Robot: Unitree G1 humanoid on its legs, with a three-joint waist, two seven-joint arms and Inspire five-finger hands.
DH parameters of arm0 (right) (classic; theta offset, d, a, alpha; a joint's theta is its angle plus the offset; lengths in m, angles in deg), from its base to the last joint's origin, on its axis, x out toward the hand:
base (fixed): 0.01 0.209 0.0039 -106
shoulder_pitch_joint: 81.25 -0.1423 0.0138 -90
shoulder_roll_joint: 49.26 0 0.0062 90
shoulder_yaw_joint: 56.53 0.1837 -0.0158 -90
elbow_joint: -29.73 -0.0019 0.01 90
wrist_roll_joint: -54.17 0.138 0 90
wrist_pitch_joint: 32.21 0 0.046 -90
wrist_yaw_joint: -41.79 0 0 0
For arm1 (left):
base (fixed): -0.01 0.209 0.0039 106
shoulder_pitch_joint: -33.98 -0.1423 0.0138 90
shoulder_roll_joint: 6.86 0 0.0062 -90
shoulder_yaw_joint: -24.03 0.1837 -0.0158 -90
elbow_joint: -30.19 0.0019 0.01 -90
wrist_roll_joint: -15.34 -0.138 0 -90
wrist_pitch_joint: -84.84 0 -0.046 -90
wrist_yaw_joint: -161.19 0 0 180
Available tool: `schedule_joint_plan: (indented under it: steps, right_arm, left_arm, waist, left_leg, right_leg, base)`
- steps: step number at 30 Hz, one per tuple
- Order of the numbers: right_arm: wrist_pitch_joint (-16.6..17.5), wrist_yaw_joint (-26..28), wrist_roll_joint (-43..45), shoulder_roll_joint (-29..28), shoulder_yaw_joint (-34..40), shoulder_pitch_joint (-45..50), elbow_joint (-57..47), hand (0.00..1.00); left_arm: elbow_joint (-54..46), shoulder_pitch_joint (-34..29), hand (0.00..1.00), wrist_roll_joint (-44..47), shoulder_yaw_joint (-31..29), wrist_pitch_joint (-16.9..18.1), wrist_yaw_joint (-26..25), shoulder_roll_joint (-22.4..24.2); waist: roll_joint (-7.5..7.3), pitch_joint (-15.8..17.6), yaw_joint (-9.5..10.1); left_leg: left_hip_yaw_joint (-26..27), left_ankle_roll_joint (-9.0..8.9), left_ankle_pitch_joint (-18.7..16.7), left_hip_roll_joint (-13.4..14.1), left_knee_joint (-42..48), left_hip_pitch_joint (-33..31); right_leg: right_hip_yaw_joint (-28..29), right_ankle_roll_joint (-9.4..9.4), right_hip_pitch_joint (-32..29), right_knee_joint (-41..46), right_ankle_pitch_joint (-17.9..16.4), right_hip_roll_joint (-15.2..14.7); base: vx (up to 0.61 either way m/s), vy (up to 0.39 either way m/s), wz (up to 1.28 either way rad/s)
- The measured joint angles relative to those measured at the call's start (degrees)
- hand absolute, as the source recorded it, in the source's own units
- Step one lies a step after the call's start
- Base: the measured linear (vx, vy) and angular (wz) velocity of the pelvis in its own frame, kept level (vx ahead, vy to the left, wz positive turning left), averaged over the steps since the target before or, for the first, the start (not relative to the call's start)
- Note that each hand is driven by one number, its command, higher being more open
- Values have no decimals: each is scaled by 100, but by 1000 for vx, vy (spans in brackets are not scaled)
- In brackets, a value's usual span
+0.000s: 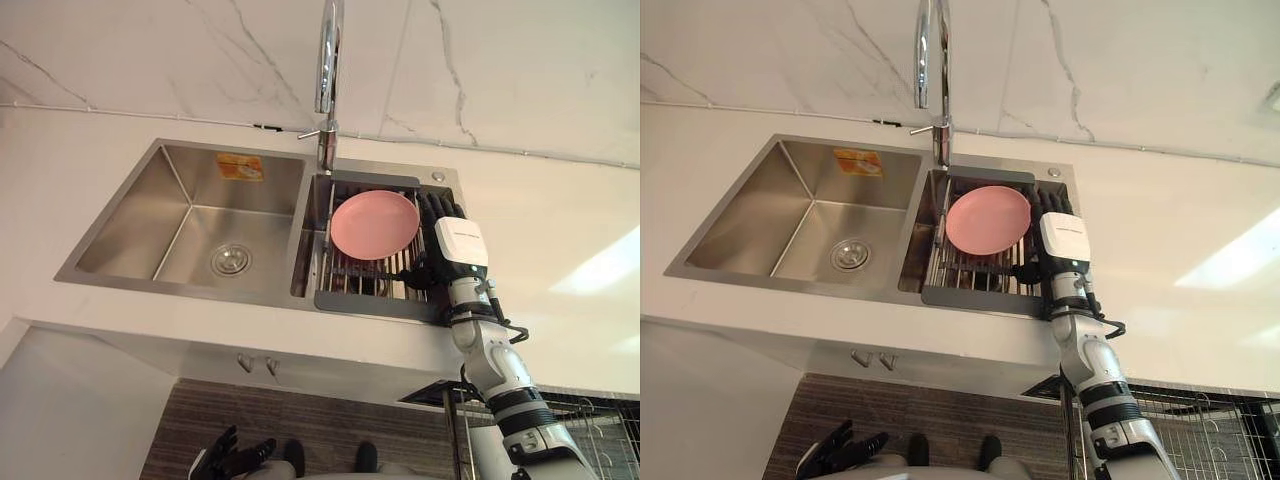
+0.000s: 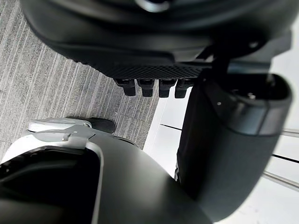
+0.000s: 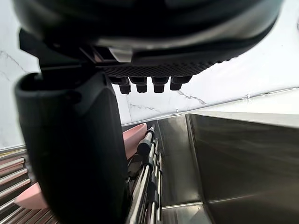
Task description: Walk over to the sink, pick up the cup, carry it to the dishwasher, place the cup inside the dishwasher, then close the dishwasher door
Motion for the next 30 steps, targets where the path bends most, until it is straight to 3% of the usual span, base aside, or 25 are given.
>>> schedule_joint_plan:
  steps: [18,30]
  right_arm:
    - [-128,-46,68,-155,-3,-863,698,100]
    - [-177,-21,289,-157,-102,-1347,983,100]
  left_arm:
    - [-144,10,100,2,-7,-110,122,13]
    - [-324,35,100,15,-59,-106,262,-17]
  waist:
    - [24,77,80]
    - [-62,329,171]
  left_leg:
    - [-109,3,32,-6,-2,-94]
    - [-165,-8,23,2,-1,-166]
  right_leg:
    - [-115,0,-9,-29,0,-8]
    - [-163,6,-68,3,4,-9]
  base:
    - [-2,1,2]
    - [4,3,2]
